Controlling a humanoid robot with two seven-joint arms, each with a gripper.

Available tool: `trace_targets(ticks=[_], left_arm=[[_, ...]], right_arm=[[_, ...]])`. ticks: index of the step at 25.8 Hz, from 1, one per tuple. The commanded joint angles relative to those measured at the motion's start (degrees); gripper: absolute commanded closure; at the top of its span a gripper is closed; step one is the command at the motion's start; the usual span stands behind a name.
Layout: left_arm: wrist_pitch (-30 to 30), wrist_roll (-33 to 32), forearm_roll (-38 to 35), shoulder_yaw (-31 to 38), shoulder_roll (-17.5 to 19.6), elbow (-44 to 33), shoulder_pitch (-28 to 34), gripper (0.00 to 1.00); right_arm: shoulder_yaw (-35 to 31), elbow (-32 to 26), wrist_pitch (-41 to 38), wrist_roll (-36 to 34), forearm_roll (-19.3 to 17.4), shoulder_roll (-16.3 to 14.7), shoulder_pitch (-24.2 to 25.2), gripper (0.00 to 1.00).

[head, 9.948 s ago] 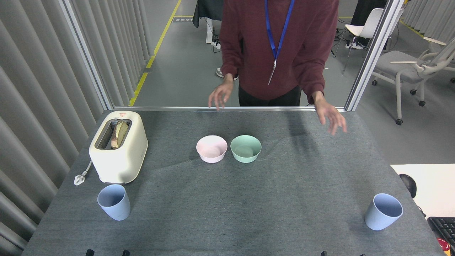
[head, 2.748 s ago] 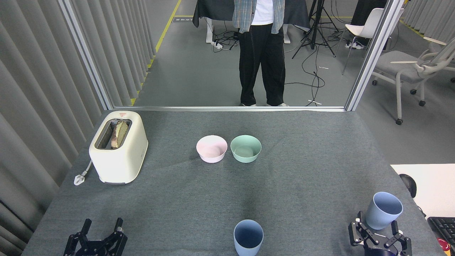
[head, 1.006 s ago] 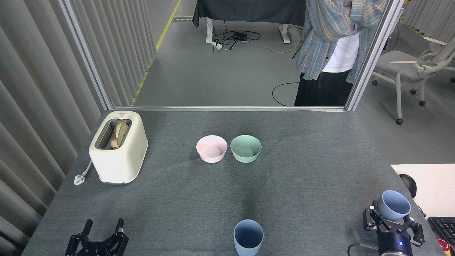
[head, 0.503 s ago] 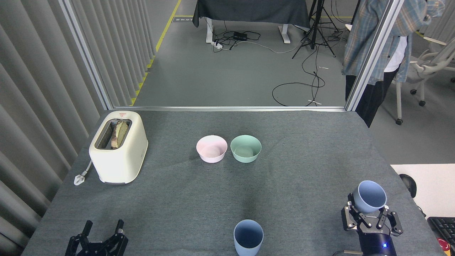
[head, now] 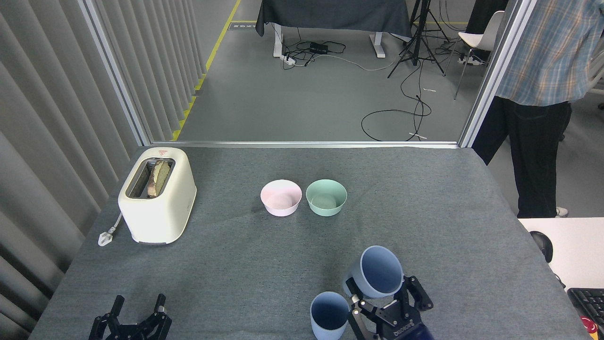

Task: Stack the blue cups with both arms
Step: 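Lift the held cup with the right gripper over the centre cup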

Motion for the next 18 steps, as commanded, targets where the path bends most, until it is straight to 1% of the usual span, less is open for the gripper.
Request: trace_targets(ticks=[1, 3, 5, 13, 15, 16, 17, 18], left_arm=[[0.04, 0.04, -0.09, 0.05, -0.12, 0.01, 0.08, 0.0], [0.04, 0.04, 0.0, 0.05, 0.05, -0.08, 0.08, 0.0], [0.04, 0.04, 0.0, 0.05, 0.23, -0.35, 0.08, 0.0], [-0.13, 0.04, 0.0, 0.05, 0.32, -0.26, 0.26, 0.0], [-0.13, 0.04, 0.0, 0.05, 0.41, -0.26, 0.26, 0.0], [-0.22, 0.04, 0.0, 0.05, 0.41, -0.17, 0.26, 0.0], [-0.22, 0.04, 0.0, 0.05, 0.41, -0.08, 0.26, 0.0], [-0.22, 0.04, 0.0, 0.05, 0.41, -0.08, 0.26, 0.0]], right_arm=[[3.63, -0.55, 1.29, 2.25, 3.9, 2.75, 1.24, 0.79], [4.33, 0.24, 2.26, 2.86, 7.07, 3.63, 2.82, 0.79], [5.04, 0.24, 2.7, 3.04, 8.39, 4.59, 3.88, 0.79], [4.77, 0.33, 4.63, 3.65, 8.39, 3.98, 4.14, 0.79], [4.6, 0.68, 4.72, 3.65, 8.47, 3.89, 4.14, 0.78], [4.6, 0.68, 4.81, 3.65, 8.56, 3.89, 4.05, 0.7], [4.51, 0.77, 4.98, 3.65, 8.56, 4.15, 3.96, 0.42], [4.51, 0.77, 5.33, 3.65, 8.47, 4.24, 3.79, 0.0]])
